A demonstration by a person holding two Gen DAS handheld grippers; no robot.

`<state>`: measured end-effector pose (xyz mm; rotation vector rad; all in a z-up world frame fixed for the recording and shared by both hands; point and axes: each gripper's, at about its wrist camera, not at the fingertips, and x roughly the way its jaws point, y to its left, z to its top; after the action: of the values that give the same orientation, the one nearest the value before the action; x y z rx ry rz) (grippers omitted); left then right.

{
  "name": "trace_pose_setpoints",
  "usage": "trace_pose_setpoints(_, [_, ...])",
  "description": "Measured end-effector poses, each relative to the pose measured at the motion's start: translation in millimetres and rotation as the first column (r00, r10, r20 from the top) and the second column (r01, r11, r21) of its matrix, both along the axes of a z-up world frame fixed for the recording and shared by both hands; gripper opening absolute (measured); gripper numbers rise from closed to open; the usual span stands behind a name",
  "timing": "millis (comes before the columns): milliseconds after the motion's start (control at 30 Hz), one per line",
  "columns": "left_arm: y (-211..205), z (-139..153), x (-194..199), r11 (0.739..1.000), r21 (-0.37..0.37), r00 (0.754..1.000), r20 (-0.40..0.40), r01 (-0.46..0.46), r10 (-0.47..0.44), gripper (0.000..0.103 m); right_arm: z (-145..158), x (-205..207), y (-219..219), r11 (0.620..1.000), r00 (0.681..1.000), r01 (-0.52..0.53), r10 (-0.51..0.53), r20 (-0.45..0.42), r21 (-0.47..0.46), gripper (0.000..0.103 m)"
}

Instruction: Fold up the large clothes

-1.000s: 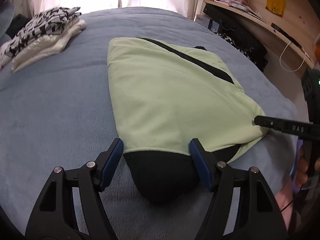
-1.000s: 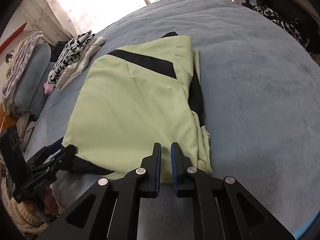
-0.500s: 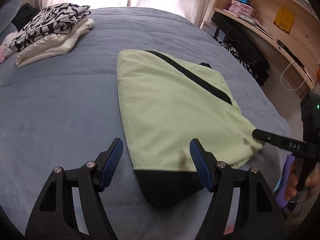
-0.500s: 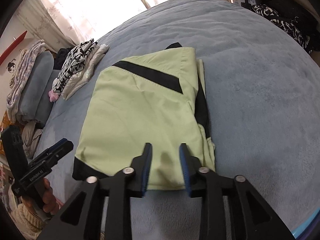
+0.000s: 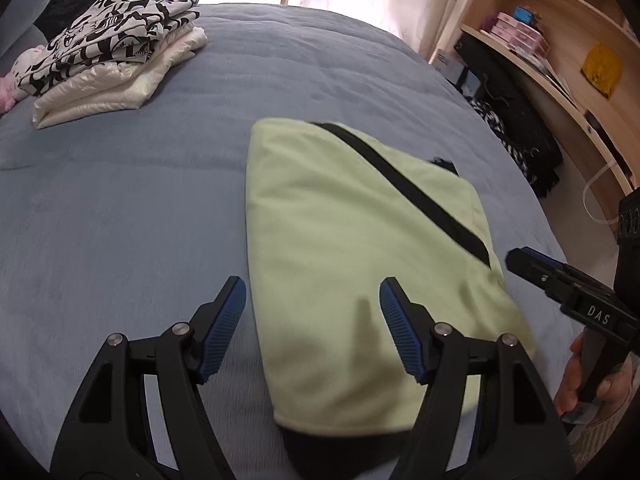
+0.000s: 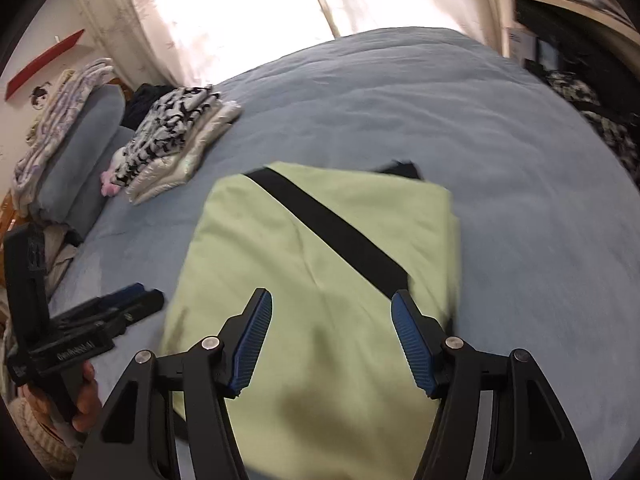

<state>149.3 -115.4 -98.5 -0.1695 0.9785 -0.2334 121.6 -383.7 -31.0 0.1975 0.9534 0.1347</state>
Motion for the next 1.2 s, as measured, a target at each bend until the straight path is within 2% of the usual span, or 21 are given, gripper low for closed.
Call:
trace_pose_setpoints(133, [-9.3,-9.4,34.4,1.0,-0.003,1.0,-0.02,-0.013,0.013,0.067,-24.4,53.2,-1.0,0.997,0.998,-0.017,0.022,-0.066,0.072,0.064])
trace_pose_setpoints(233, [-16.1,-21.7,56.7,1.0,0.011,0.999,-0.048,-0.025,0.026,0.067,-52.3,84.5,-15.3,0.998,0.99,0.018,-0.01,-0.138,0.054,0.063])
trace_pose_setpoints(300, [-16.9,-32.6,68.4,0.999,0.013,0.996,-0.081,-0.038,0.039,0.067,-65.2,97.1,-30.6,0.997,0.986,0.037,-0.026,-0.165,0.067,0.048])
trace_pose_setpoints(367, [-15.8,-41.0,76.4,0.998,0.017,0.995,-0.087,-0.053,0.055,0.067,-68.1,102.6,-46.4,0.993,0.984,0.063,-0.045,-0.17,0.101,0.042])
trace_pose_setpoints(467, [-16.9,-46.4,82.8,0.998,0.021,0.995,-0.077,-0.055,0.056,0.07,-65.3,104.2,-61.9,0.986,0.986,0.076,-0.053,-0.157,0.148,0.041])
trace_pose_setpoints(633, [-15.1,-50.8,87.2,0.998,0.009,0.994,-0.088,-0.062,0.062,0.072,-60.5,102.0,-74.7,0.983,0.985,0.096,-0.071,-0.158,0.157,0.041])
trace_pose_setpoints(733, [-11.6,-49.9,87.6,0.998,0.005,0.993,-0.098,-0.063,0.064,0.073,-54.9,90.6,-79.0,0.979,0.984,0.109,-0.081,-0.16,0.173,0.046])
trace_pose_setpoints(800, [-10.4,-47.6,86.6,0.998,0.012,0.992,-0.105,-0.07,0.07,0.072,-47.0,72.3,-76.6,0.975,0.984,0.117,-0.088,-0.153,0.187,0.061])
trace_pose_setpoints(867, [-11.8,-42.8,83.9,0.997,0.033,0.992,-0.104,-0.068,0.071,0.072,-37.9,60.9,-79.4,0.974,0.986,0.122,-0.097,-0.138,0.189,0.073])
trace_pose_setpoints(900, [-13.3,-39.3,81.1,0.997,0.048,0.993,-0.1,-0.065,0.069,0.072,-33.1,55.4,-79.7,0.974,0.986,0.122,-0.098,-0.133,0.192,0.075])
trace_pose_setpoints(1100, [-12.2,-18.4,54.3,0.992,0.115,0.995,-0.08,-0.044,0.053,0.072,-5.4,16.4,-94.5,0.98,0.986,0.104,-0.08,-0.144,0.17,0.082])
trace_pose_setpoints(1200, [-5.5,-12.7,39.4,0.992,0.119,0.994,-0.087,-0.05,0.06,0.072,5.5,-4.7,-102.7,0.985,0.987,0.09,-0.069,-0.144,0.148,0.083])
